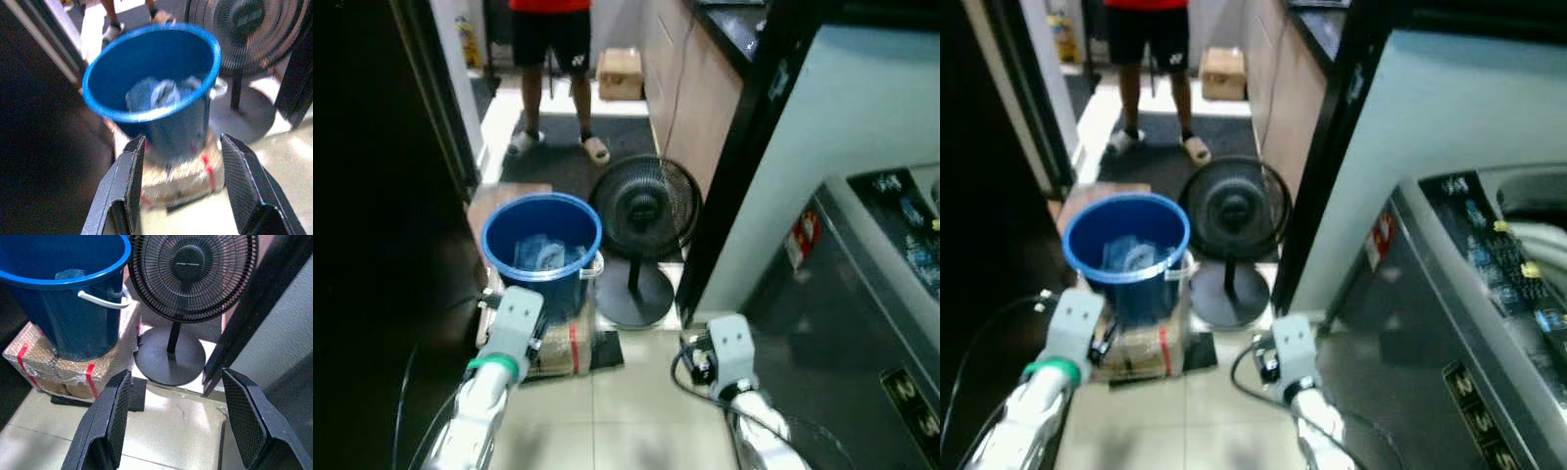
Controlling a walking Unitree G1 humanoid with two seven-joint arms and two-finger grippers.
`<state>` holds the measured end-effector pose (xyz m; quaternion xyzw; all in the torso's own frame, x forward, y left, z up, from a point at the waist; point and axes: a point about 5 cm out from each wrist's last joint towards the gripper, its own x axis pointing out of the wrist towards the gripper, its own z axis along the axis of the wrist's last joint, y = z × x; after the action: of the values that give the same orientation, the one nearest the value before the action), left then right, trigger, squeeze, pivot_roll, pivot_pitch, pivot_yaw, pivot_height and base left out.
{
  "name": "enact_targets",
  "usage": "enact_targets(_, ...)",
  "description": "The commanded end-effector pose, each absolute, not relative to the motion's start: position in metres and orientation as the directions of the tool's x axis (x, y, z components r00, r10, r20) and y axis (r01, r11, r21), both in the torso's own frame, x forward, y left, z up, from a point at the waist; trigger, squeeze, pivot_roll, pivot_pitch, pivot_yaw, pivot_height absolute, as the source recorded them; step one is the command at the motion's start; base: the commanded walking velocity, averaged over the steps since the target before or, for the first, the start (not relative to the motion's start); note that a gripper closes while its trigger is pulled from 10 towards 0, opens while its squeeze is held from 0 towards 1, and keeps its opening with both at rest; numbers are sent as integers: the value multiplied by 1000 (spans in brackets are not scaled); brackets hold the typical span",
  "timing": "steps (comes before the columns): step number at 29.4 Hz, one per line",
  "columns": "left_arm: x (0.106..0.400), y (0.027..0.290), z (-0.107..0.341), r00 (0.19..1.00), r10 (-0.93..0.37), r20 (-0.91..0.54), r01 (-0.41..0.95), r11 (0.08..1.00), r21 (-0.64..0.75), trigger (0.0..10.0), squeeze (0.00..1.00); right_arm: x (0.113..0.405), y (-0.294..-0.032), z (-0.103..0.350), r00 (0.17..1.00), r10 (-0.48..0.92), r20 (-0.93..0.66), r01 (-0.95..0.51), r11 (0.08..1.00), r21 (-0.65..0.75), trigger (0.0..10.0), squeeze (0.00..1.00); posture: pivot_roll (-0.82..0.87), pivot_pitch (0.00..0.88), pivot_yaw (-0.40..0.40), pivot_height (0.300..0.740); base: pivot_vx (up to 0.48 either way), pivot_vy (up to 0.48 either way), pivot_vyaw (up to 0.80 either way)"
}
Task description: Clothes washing
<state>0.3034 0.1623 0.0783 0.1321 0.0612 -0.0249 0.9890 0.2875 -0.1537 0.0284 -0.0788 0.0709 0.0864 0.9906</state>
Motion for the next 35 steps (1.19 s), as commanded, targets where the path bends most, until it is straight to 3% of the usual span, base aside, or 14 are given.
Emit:
enact_targets(1,298,159,69,986,-44,-159,85,962,261,10000,0,283,-158,21,974,133,-184,-161,976,-146,10000,0,79,28,7,740,469,0,456)
enact_targets(8,298,159,69,987,-42,-156,82,961,263,10000,0,284,-158,22,974,130,-184,-159,976,-152,10000,0,79,28,7,740,468,0,65)
enact_targets(13,299,160,69,987,-40,-155,80,962,263,10000,0,284,-158,22,974,138,-181,-166,975,-150,10000,0,79,28,7,740,466,0,741)
enact_targets(29,301,160,69,988,-42,-152,81,961,266,10000,0,286,-159,23,977,128,-172,-153,979,-138,10000,0,79,18,6,740,452,0,0)
enact_targets(35,302,158,69,986,-48,-160,89,961,261,10000,0,286,-161,23,978,122,-171,-147,979,-142,10000,0,79,18,6,740,0,0,0)
